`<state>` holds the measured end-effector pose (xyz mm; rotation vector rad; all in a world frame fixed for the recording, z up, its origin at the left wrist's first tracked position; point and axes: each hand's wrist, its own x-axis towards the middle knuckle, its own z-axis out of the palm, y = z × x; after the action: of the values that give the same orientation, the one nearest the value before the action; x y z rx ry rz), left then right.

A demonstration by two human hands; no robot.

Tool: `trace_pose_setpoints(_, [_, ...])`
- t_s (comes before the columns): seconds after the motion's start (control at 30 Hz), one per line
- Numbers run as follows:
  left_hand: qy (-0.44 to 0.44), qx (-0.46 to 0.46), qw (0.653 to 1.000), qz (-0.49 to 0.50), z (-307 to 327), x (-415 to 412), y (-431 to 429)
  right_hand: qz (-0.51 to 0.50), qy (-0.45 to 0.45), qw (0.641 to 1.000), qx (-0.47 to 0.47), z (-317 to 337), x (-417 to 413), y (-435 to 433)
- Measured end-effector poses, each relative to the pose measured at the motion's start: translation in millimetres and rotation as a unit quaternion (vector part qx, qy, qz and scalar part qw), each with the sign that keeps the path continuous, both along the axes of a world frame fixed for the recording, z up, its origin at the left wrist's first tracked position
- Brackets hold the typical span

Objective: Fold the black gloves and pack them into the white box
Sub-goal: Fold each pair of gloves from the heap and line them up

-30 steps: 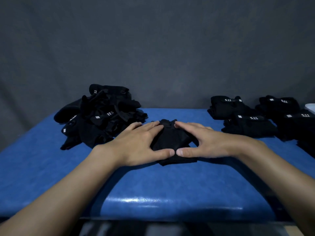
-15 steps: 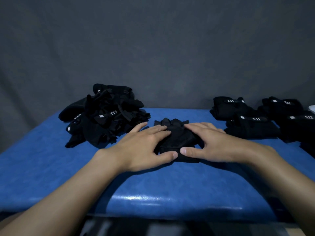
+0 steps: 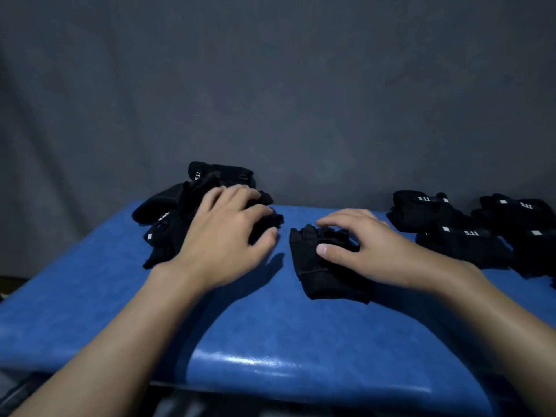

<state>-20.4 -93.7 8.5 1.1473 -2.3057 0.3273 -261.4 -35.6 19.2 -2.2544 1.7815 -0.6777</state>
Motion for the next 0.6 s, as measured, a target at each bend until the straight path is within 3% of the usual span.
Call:
trace_pose_setpoints(0.1, [-0.010, 0.005, 0.998, 0.056, 3.6, 15.5, -8.7, 0.028, -0.011, 0.999, 0.010, 4.1, 23.1, -11.8])
trace_pose_setpoints(0.33, [-0.089, 0.176, 0.972, 0.132, -7.0, 47.5, -25.6, 0.088, 0.049, 0.994, 0.050, 6.5, 75.2, -48.4])
trace_pose_setpoints(0.6, [-0.053, 0.151, 0.979, 0.127, -9.0, 59.9, -48.8, 0.092, 0.066, 0.992, 0.064, 1.1, 101.8, -73.1])
